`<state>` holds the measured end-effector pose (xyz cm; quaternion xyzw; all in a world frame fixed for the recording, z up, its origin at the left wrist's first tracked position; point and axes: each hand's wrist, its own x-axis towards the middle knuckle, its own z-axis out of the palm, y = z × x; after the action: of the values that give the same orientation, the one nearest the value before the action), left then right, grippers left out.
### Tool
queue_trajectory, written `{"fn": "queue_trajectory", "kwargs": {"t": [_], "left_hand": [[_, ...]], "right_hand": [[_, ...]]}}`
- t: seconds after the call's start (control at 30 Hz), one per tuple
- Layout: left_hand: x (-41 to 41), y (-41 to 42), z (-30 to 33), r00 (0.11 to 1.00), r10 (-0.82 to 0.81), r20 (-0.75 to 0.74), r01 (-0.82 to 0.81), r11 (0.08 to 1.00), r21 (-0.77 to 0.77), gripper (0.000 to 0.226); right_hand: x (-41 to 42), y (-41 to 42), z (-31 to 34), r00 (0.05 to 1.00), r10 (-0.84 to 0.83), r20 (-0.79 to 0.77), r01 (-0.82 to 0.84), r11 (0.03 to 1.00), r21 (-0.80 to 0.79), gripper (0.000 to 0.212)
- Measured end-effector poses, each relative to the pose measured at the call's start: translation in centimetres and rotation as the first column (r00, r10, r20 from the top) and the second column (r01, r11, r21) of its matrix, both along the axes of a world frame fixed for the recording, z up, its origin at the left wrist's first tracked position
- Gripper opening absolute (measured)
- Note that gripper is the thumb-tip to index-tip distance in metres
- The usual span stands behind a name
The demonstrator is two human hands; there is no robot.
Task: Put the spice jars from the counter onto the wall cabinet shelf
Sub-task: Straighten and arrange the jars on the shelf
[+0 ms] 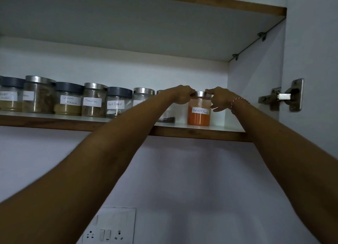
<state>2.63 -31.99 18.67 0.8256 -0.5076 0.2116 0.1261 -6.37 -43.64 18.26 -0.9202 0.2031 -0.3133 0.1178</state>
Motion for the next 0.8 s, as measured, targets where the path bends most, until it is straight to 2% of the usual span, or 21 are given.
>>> {"fn": "queue_trajectory", "kwargs": {"t": [0.23, 0.4, 0.5, 0.63, 0.8], "left_hand": [[2.1, 0.1, 0.6, 0.995, 0.08, 0.053, -0.084, 0.993, 0.079, 0.043], [3.6, -0.6, 0.5, 0.953, 0.196, 0.232, -0.232, 0.963, 0.14, 0.042], [4.5, -0.9, 0.5, 0.937, 0.21, 0.28, -0.264, 0.95, 0.169, 0.046], [4.9, -0.8, 0.3, 0.954, 0.197, 0.227, -0.239, 0.955, 0.176, 0.053], [4.1, -0.1, -0.6, 0.955, 0.179, 0.238, -0.214, 0.968, 0.128, 0.069]], "right_hand": [[2.7, -0.4, 0.2, 0.998, 0.026, -0.063, -0.024, 0.999, 0.038, 0.048], [4.2, -0.8, -0.1, 0.993, 0.035, -0.114, -0.032, 0.999, 0.024, 0.053], [4.1, -0.8, 0.0, 0.99, 0.053, -0.129, -0.051, 0.999, 0.015, 0.052], [4.0, -0.8, -0.7, 0.994, 0.028, -0.102, -0.032, 0.999, -0.044, 0.056], [3.4, -0.9, -1.5, 0.999, -0.009, -0.043, -0.002, 0.968, -0.253, 0.066]]}}
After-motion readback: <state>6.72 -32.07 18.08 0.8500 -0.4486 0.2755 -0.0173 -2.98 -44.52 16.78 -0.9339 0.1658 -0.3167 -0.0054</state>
